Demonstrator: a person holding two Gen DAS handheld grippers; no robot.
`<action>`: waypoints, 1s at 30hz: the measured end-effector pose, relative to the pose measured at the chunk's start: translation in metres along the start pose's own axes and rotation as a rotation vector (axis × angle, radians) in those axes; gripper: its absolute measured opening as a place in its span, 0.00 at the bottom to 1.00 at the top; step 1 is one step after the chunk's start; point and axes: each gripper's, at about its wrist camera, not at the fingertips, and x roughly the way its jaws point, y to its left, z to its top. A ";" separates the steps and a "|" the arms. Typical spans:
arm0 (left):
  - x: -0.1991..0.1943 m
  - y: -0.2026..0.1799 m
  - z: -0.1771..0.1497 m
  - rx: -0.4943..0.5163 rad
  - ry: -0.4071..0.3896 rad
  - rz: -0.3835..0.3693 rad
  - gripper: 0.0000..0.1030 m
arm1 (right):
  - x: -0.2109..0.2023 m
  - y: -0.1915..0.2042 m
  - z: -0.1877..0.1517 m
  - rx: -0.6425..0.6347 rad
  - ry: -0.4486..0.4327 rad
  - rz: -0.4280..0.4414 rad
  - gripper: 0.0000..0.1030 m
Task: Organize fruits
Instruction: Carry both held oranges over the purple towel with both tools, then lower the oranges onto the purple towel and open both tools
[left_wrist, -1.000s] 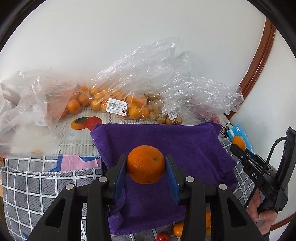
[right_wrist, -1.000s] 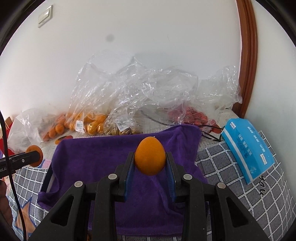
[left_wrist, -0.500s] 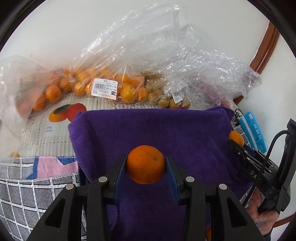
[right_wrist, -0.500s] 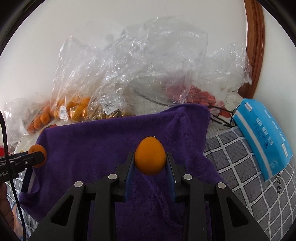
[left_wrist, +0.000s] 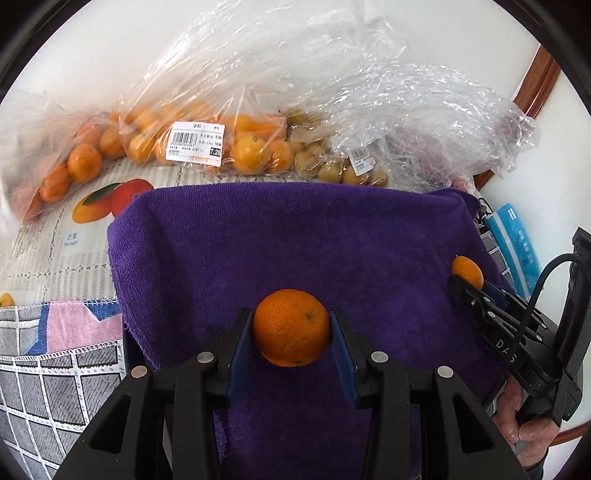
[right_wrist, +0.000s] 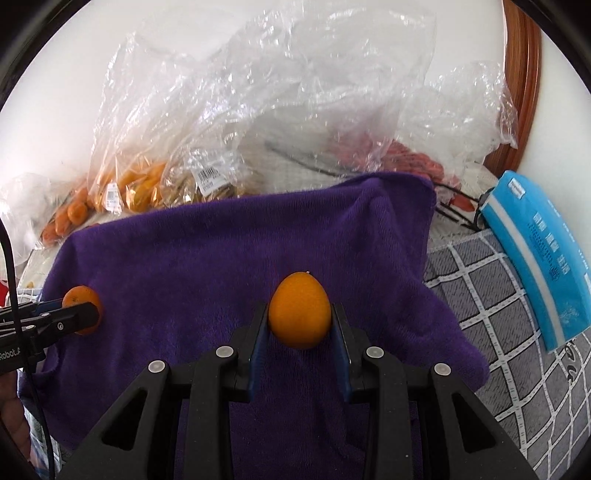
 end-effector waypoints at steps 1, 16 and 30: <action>0.000 0.000 0.000 0.000 -0.003 -0.003 0.38 | 0.001 0.001 -0.001 -0.001 0.004 -0.002 0.31; -0.043 -0.020 -0.008 0.054 -0.056 -0.001 0.60 | -0.035 0.001 0.001 0.012 -0.002 -0.021 0.60; -0.148 -0.037 -0.074 0.082 -0.246 0.067 0.59 | -0.141 0.016 -0.036 -0.026 -0.139 -0.069 0.61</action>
